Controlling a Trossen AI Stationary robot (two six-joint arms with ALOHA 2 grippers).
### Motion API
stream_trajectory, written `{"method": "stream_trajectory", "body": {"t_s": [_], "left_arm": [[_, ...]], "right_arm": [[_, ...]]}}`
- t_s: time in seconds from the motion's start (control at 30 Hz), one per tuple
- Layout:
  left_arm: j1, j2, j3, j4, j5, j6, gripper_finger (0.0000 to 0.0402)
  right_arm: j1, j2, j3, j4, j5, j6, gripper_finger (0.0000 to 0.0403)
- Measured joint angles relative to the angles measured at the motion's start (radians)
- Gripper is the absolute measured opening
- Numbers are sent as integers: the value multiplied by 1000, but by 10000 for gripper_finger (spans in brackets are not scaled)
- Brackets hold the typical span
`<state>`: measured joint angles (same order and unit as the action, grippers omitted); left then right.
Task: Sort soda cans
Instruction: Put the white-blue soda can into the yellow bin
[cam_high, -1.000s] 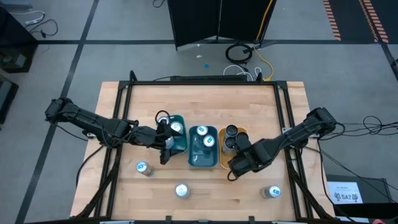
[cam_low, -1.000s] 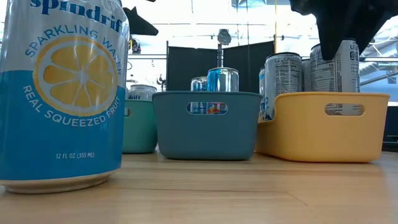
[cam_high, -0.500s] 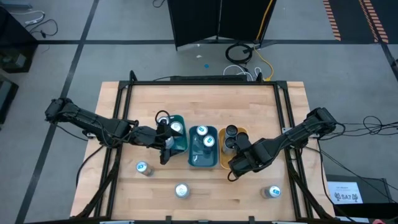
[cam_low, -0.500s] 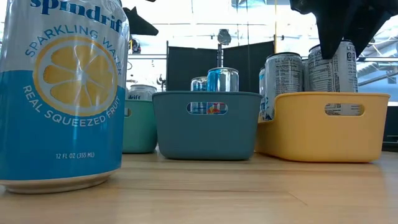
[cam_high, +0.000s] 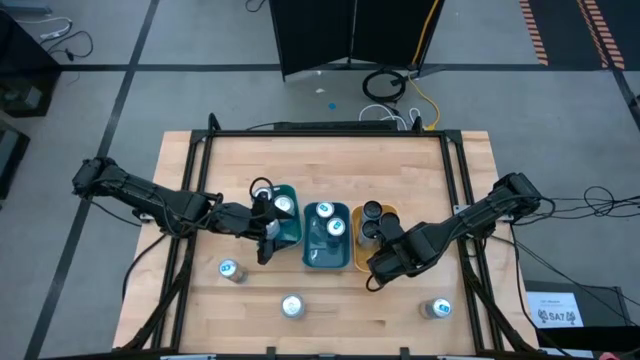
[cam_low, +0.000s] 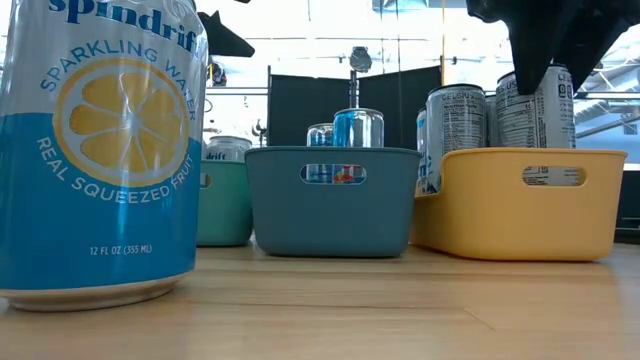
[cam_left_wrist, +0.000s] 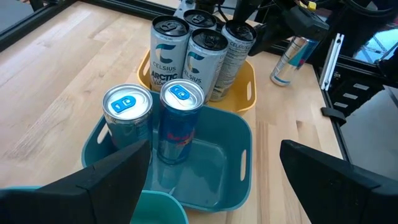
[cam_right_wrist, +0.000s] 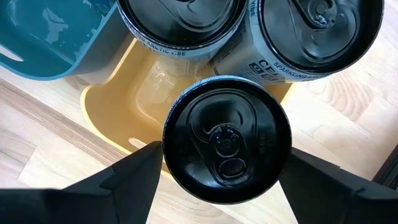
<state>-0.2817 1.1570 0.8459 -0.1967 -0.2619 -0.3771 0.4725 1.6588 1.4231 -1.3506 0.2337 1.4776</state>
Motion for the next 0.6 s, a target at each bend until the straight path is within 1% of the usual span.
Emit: {"method": "stream_trajectory", "body": {"t_s": [0.13,0.37,0.6], "left_arm": [[0,0,0,0,0,0,368],[0,0,0,0,0,0,368],[0,0,0,1,0,0,368]], "right_arm": [[0,0,0,0,0,1,314],[0,-3,0,-1,-4,-30,355],[0,-59,25,-18,8,-50,361]]}}
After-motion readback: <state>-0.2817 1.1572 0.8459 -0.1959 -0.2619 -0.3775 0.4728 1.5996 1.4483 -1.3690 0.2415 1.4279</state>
